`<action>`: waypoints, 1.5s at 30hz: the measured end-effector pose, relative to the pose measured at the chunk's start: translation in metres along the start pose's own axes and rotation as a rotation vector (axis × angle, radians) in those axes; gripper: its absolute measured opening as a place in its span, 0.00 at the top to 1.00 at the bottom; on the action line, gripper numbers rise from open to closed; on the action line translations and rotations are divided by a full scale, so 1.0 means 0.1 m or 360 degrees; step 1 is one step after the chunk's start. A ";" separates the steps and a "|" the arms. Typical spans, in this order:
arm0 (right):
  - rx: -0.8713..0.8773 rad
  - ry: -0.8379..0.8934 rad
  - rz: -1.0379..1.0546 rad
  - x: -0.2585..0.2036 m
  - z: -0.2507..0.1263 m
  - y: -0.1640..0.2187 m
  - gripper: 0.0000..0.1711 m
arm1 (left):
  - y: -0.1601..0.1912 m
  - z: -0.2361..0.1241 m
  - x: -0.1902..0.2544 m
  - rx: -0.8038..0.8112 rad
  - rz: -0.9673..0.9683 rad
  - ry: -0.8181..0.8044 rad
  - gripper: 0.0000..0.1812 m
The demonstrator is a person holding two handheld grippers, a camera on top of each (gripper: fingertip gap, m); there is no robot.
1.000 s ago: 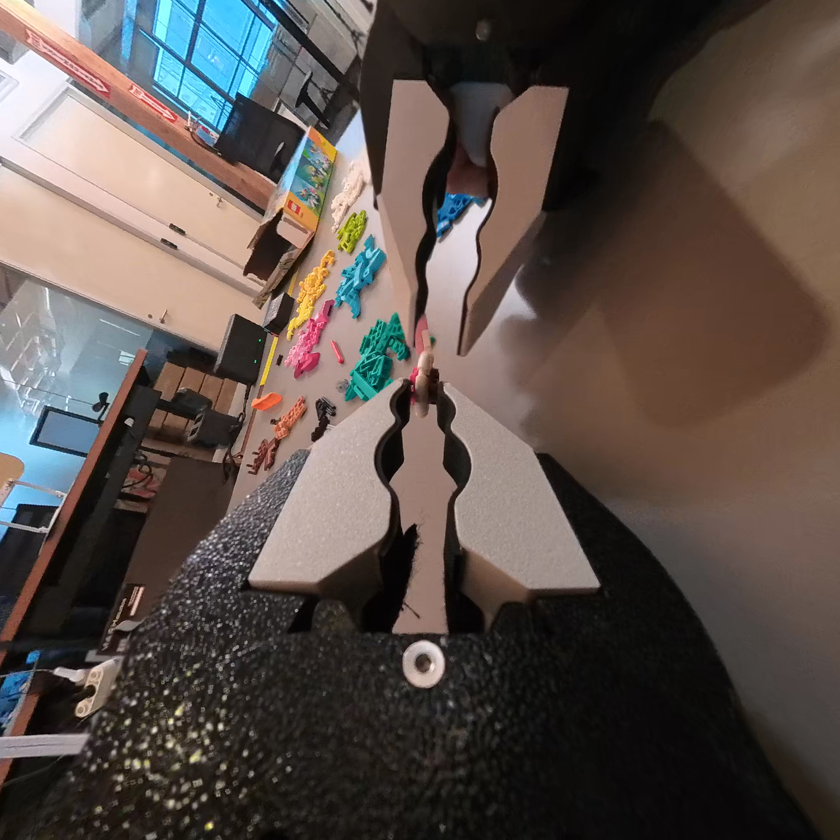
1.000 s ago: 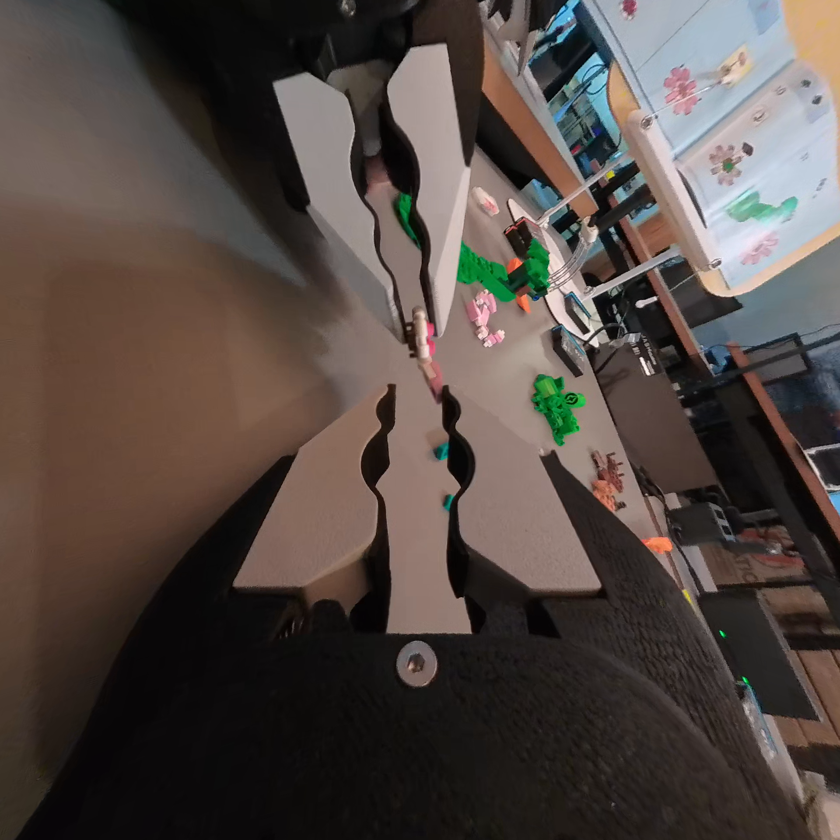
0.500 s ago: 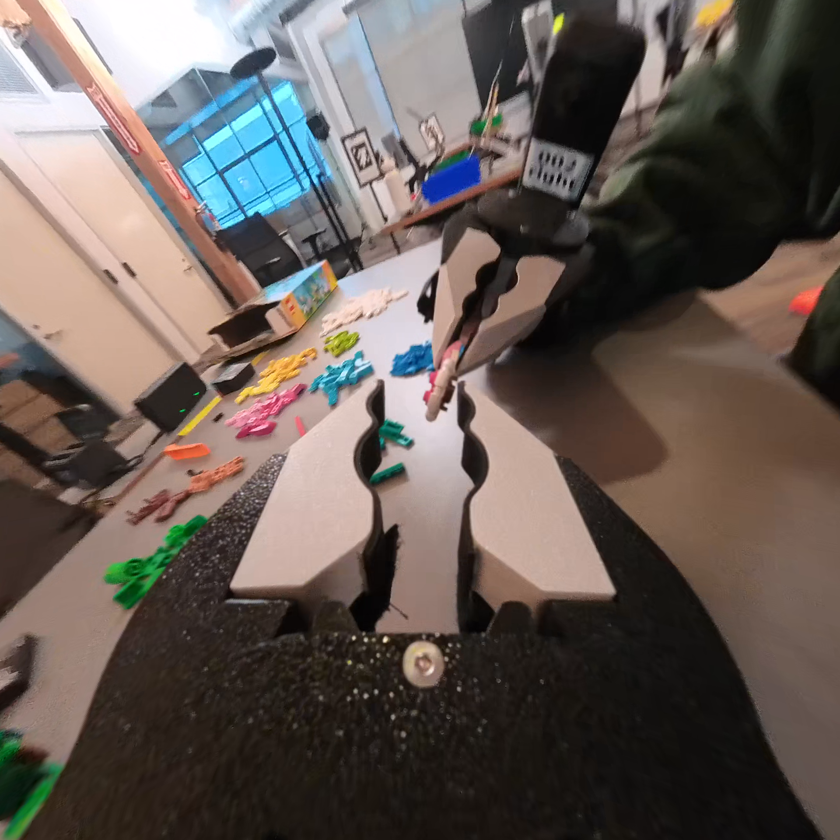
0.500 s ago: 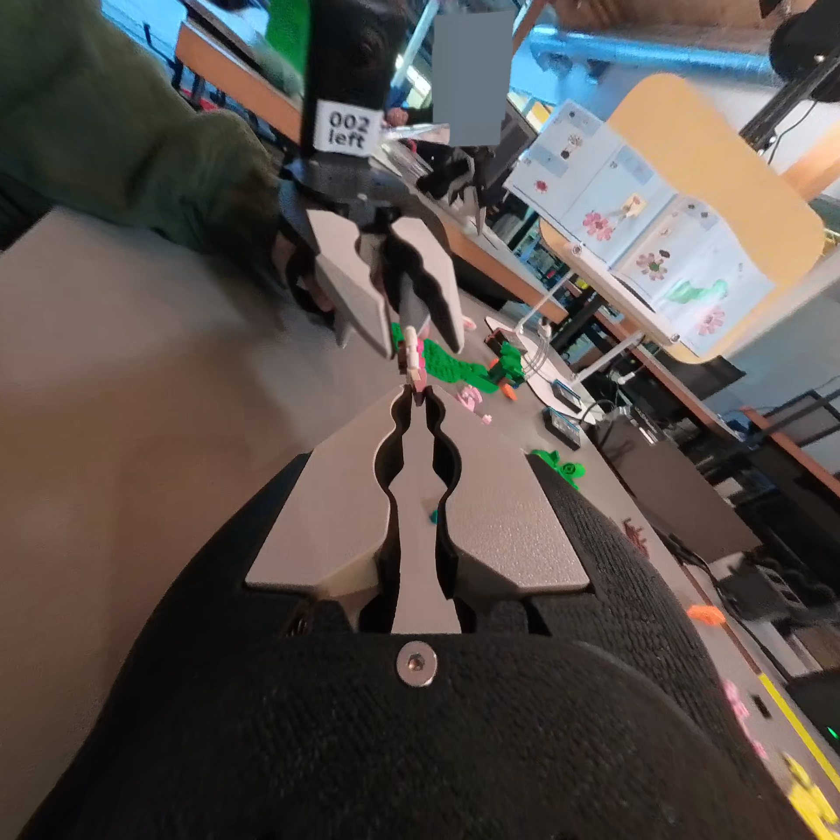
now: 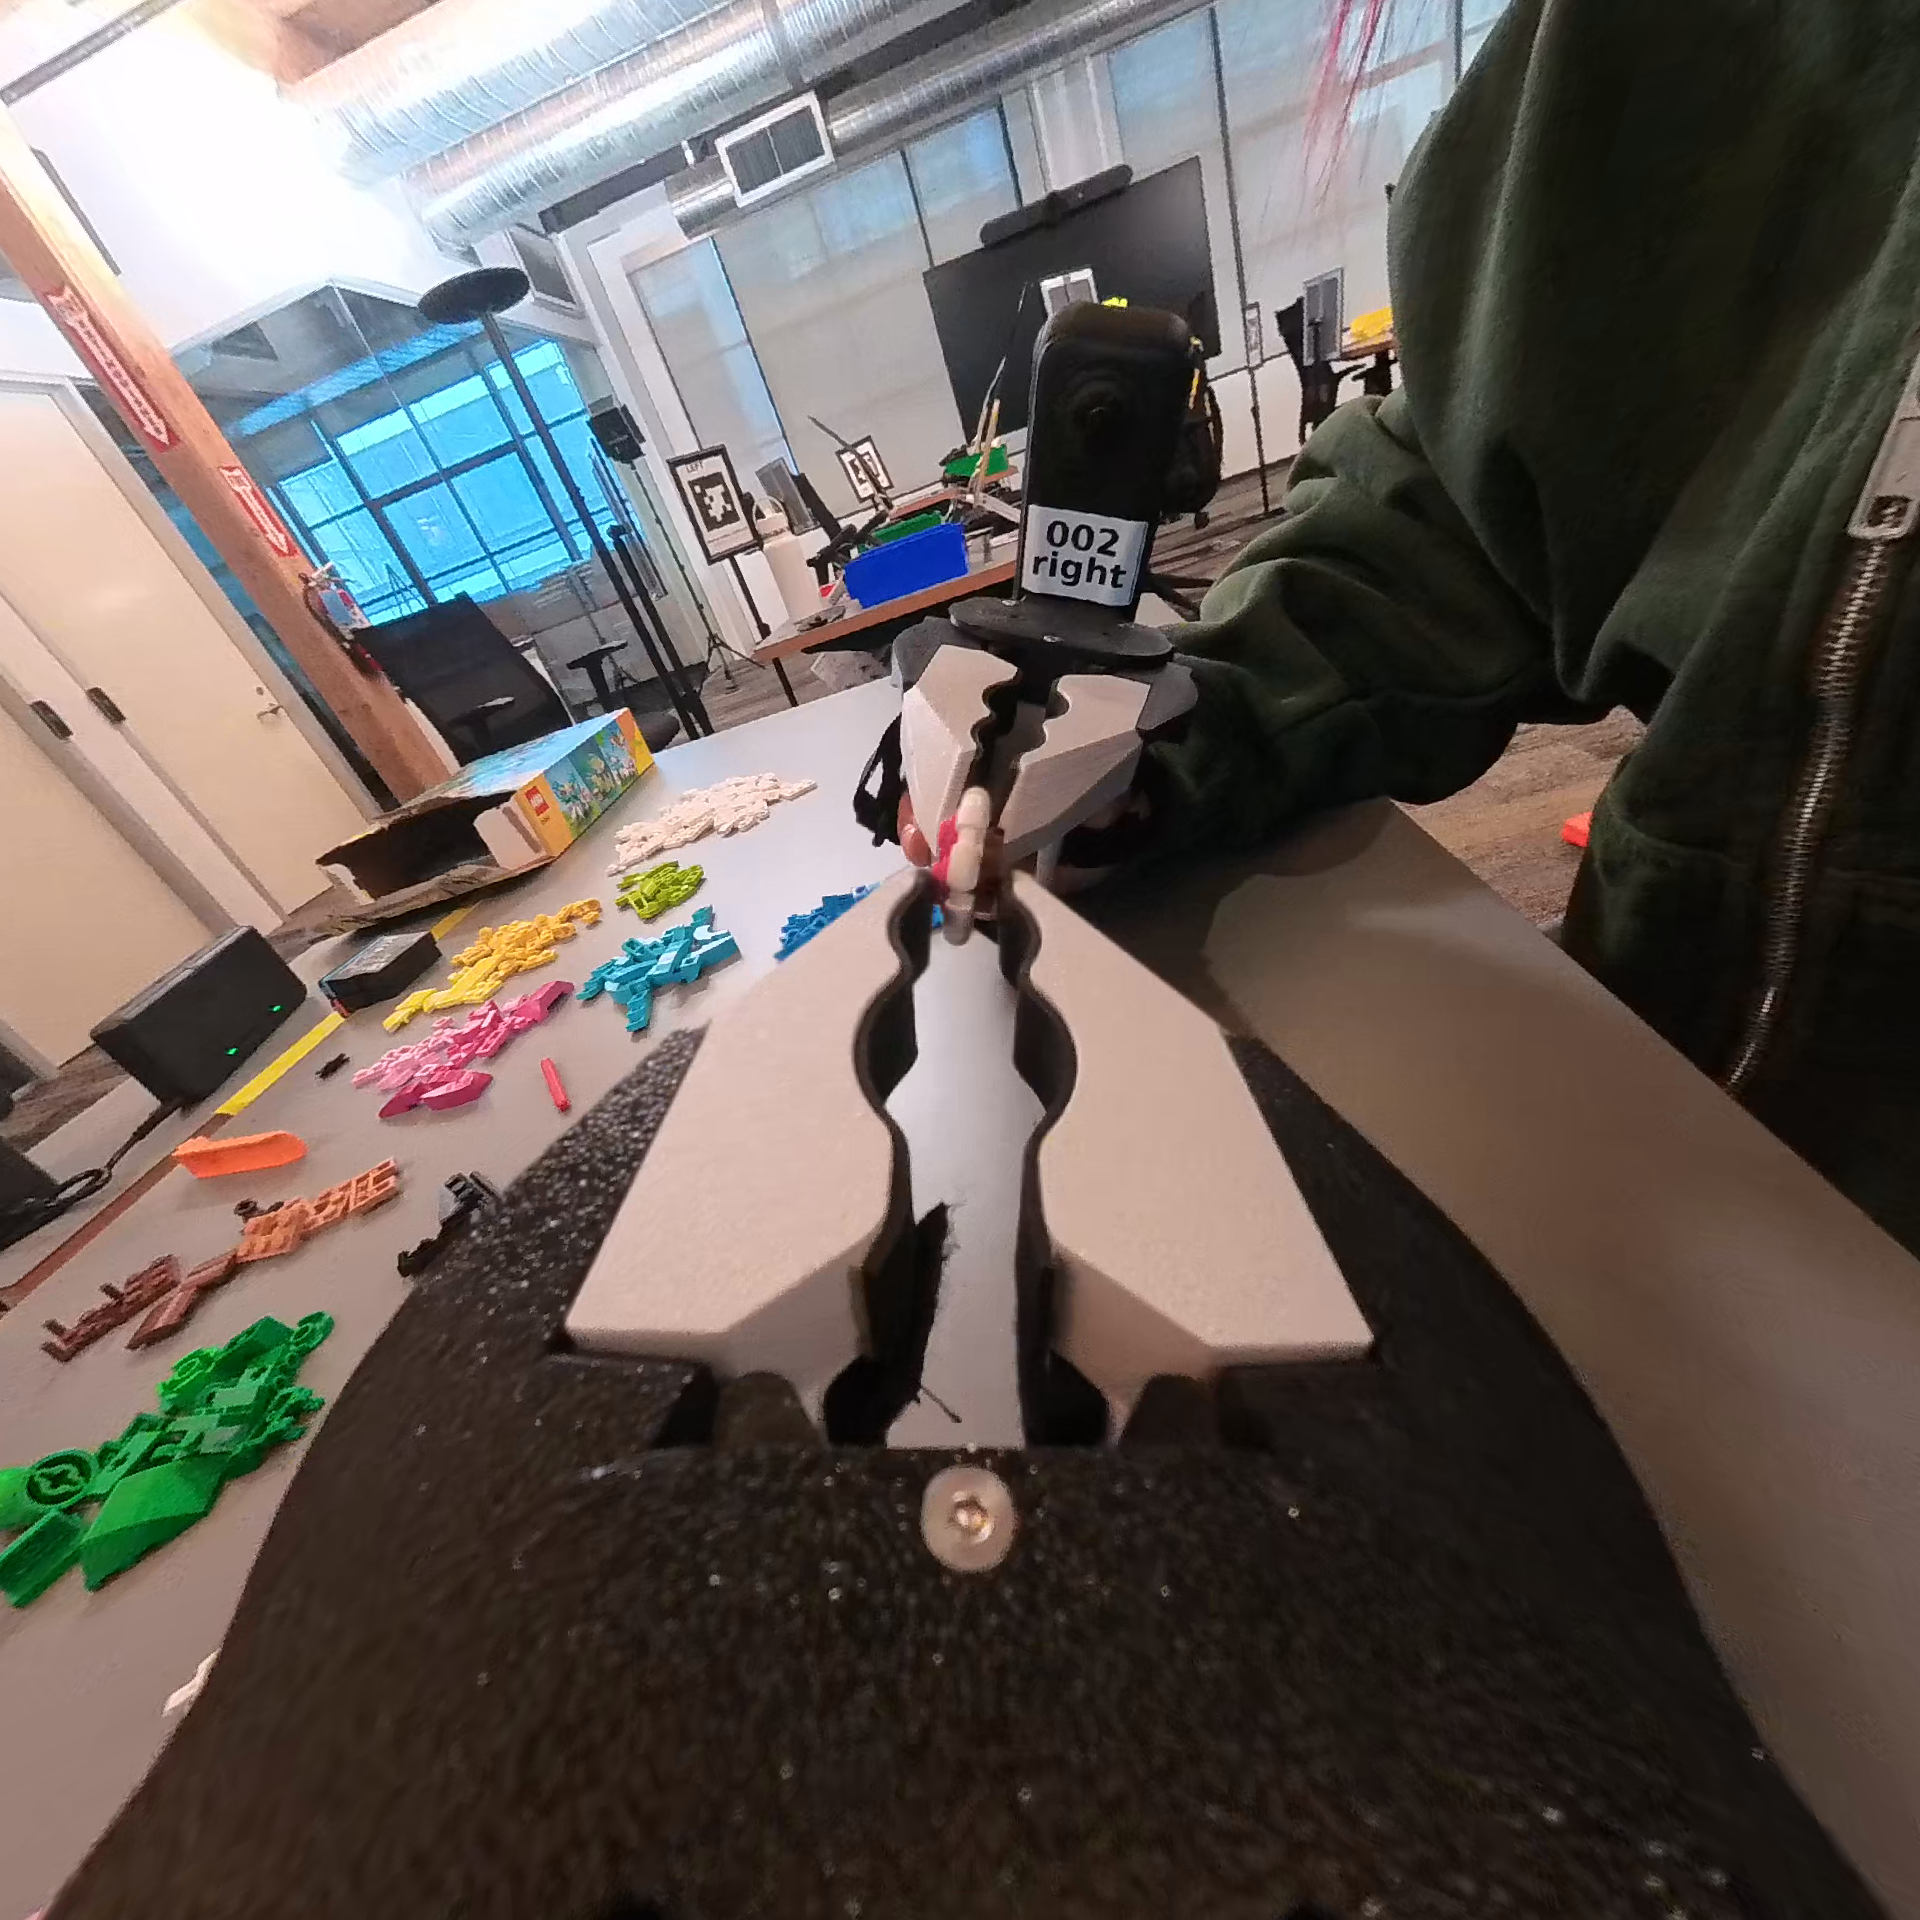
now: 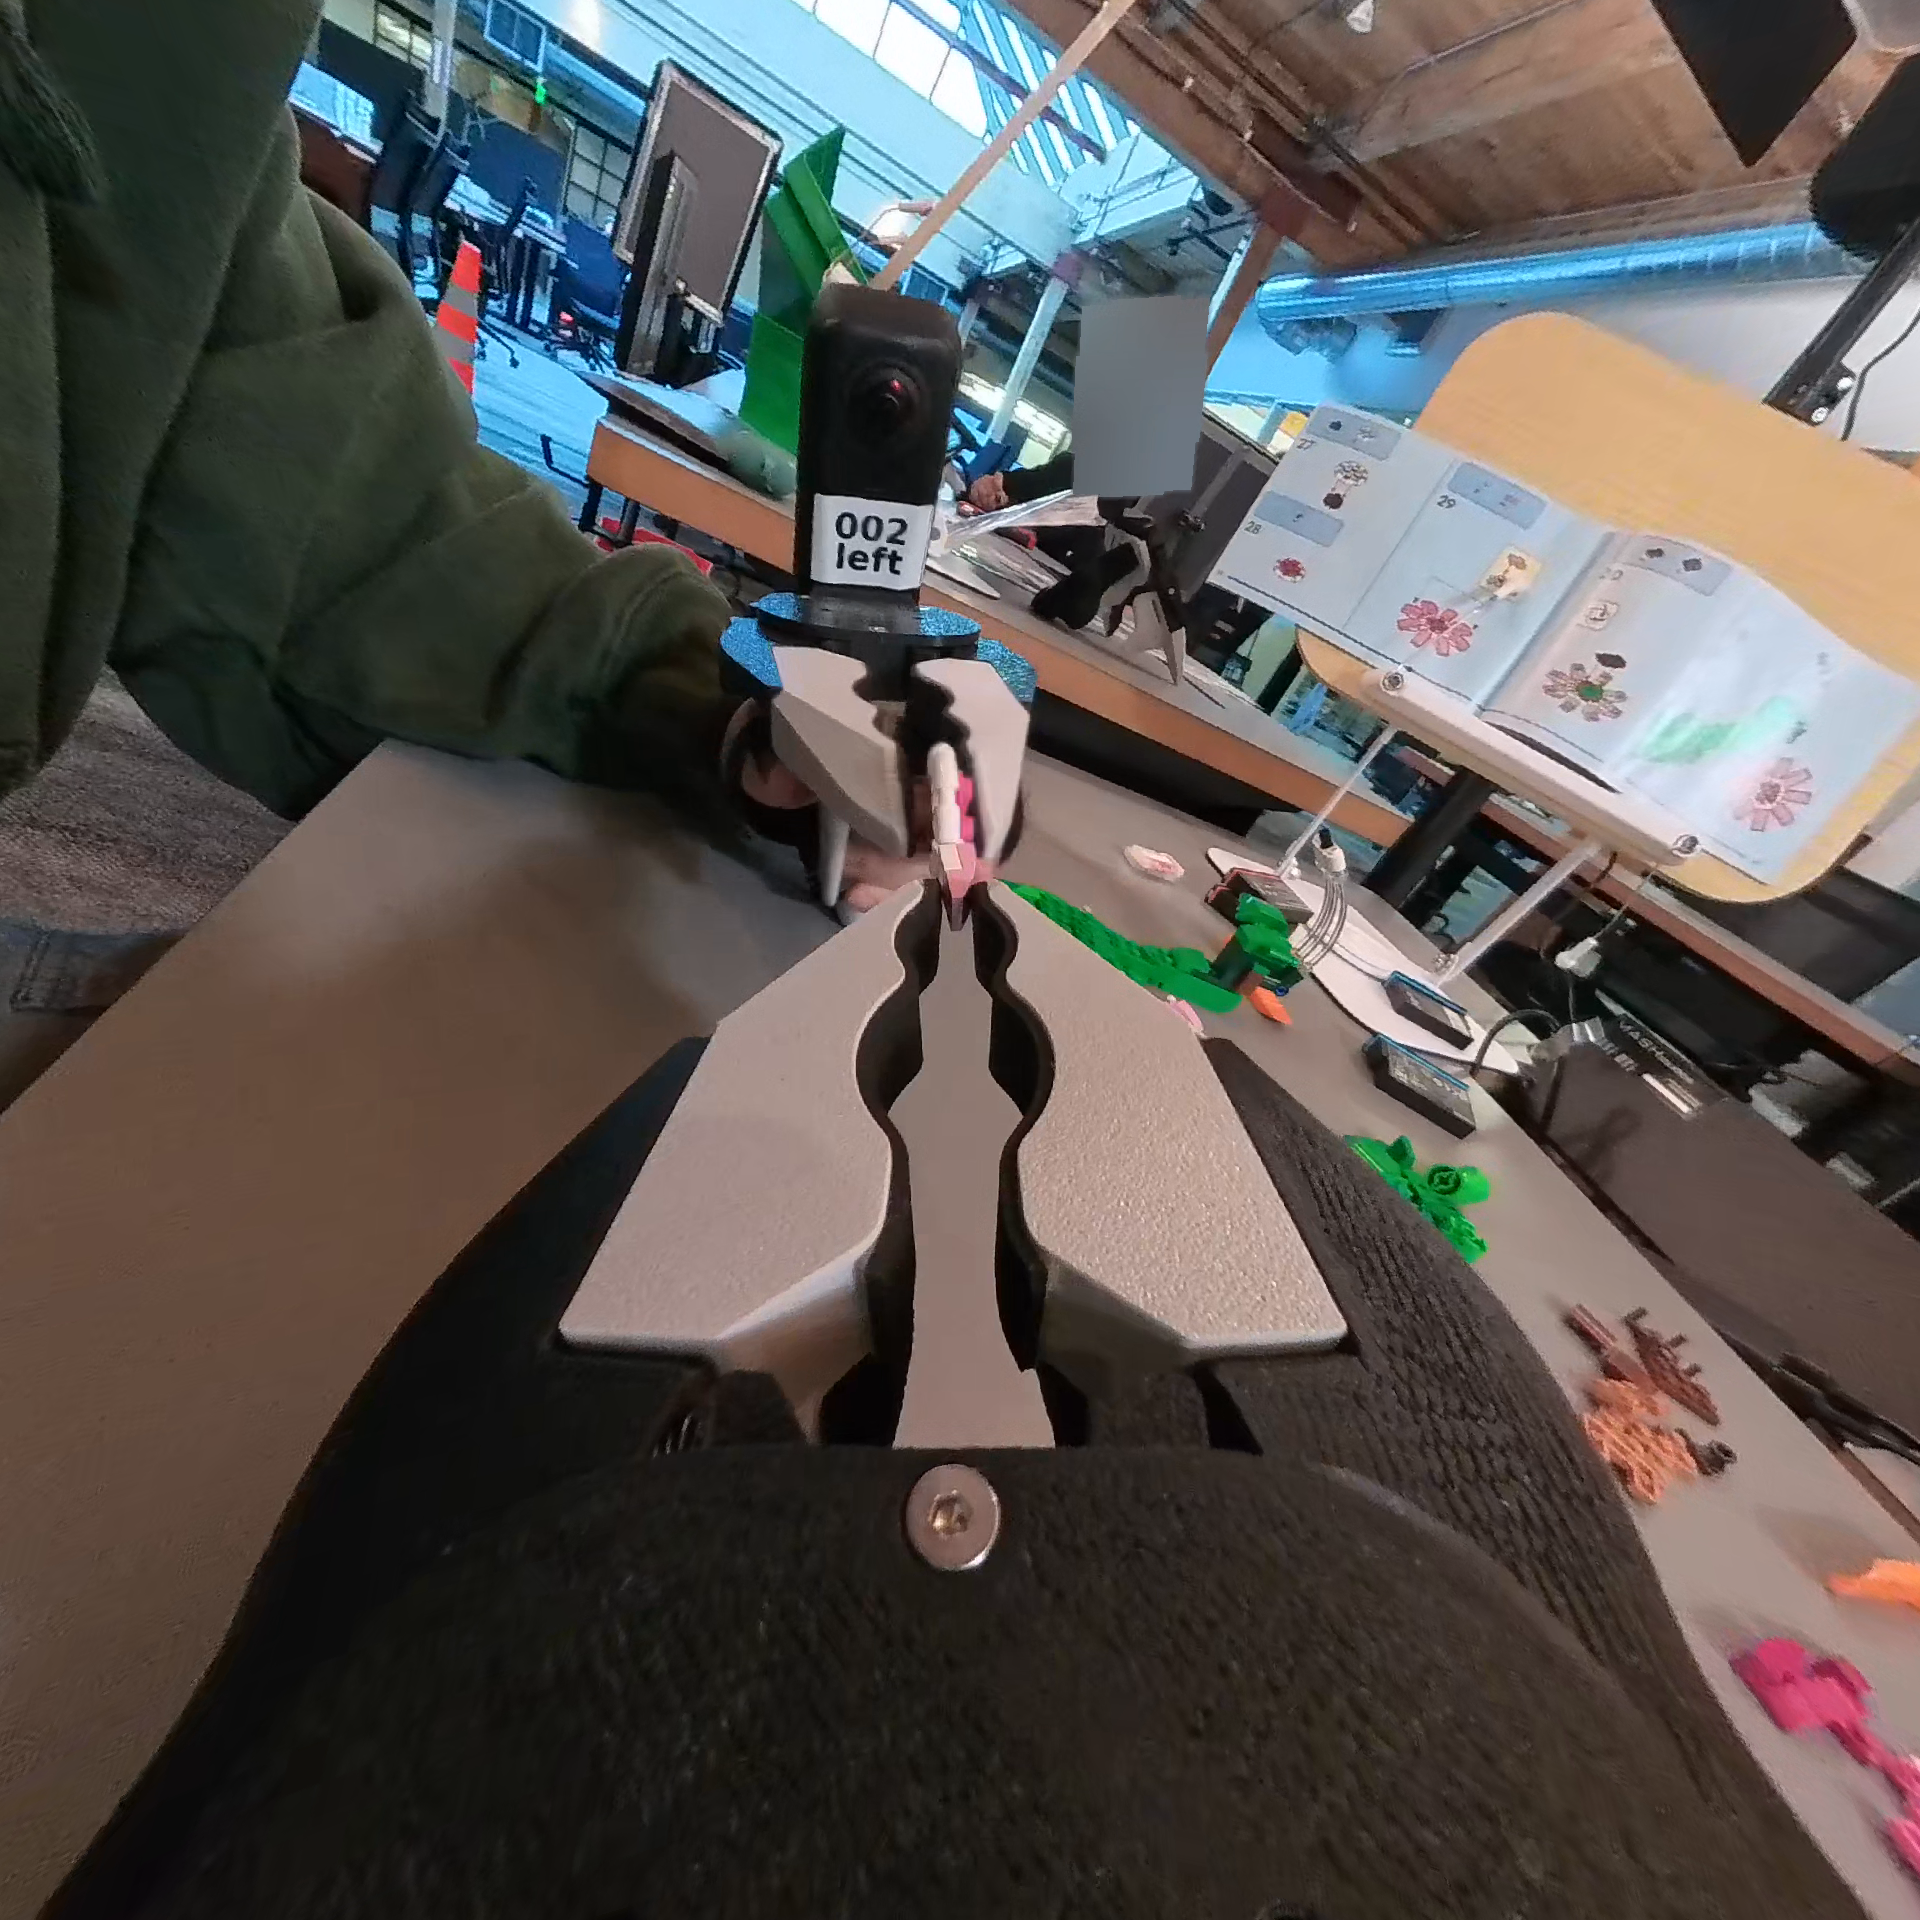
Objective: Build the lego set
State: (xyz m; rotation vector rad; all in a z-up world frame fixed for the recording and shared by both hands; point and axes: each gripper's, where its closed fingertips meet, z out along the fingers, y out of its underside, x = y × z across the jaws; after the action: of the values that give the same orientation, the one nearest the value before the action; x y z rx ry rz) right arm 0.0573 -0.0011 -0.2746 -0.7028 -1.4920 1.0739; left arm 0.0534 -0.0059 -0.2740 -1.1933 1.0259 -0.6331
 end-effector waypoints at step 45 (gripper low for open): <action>-0.1630 -0.0017 0.1154 1.07 1.18 1.49 0.86 | 0.07 -1.07 -1.39 -0.0551 0.0896 -0.1417 0.96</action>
State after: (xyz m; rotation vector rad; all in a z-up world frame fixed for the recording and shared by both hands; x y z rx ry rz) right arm -0.0991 0.1254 -0.3605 -2.0646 -1.8135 0.7323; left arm -0.1030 0.0669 -0.2416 -1.2150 0.6424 0.5181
